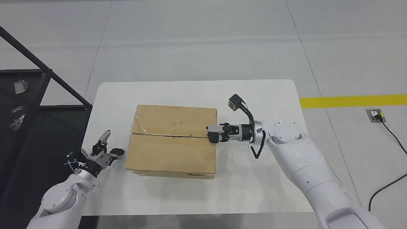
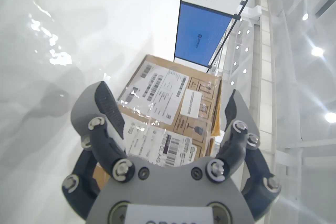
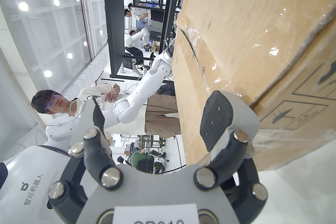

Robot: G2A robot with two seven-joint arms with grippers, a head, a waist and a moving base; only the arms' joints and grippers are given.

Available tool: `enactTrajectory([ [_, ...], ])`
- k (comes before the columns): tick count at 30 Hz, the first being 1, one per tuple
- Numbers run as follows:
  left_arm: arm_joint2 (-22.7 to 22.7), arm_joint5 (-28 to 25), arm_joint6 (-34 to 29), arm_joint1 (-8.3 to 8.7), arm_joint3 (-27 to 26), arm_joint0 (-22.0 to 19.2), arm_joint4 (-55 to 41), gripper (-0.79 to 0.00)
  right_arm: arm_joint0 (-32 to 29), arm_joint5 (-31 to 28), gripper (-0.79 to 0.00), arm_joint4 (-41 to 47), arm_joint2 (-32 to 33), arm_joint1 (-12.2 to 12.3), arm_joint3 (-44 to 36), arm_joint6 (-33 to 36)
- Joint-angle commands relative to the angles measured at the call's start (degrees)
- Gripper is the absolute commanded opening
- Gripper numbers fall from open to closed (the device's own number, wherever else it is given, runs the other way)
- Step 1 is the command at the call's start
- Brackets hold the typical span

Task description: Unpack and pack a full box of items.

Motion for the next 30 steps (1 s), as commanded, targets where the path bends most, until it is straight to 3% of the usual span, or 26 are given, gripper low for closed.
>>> enactTrajectory([
  [1,-0.7,-0.2,-1.1,0.15,-1.5,1.2,0.0,0.000,0.0,0.0,0.000,0.0,0.0,0.0,0.0,0.0],
  [7,-1.8,1.5,-2.5,0.29,-5.3,4.1,-0.5,0.000,0.0,0.0,0.000,0.0,0.0,0.0,0.0,0.0],
  [16,2.6,3.6,1.0,-0.96,-3.4,1.8,1.6,0.000,0.0,0.0,0.000,0.0,0.0,0.0,0.0,0.0],
  [24,5.5,2.3,8.5,-2.75,0.4,-1.9,-0.6,0.000,0.0,0.0,0.000,0.0,0.0,0.0,0.0,0.0],
  [30,6.2,-3.7,12.7,-3.64,1.9,-2.8,0.2,0.000,0.0,0.0,0.000,0.0,0.0,0.0,0.0,0.0],
])
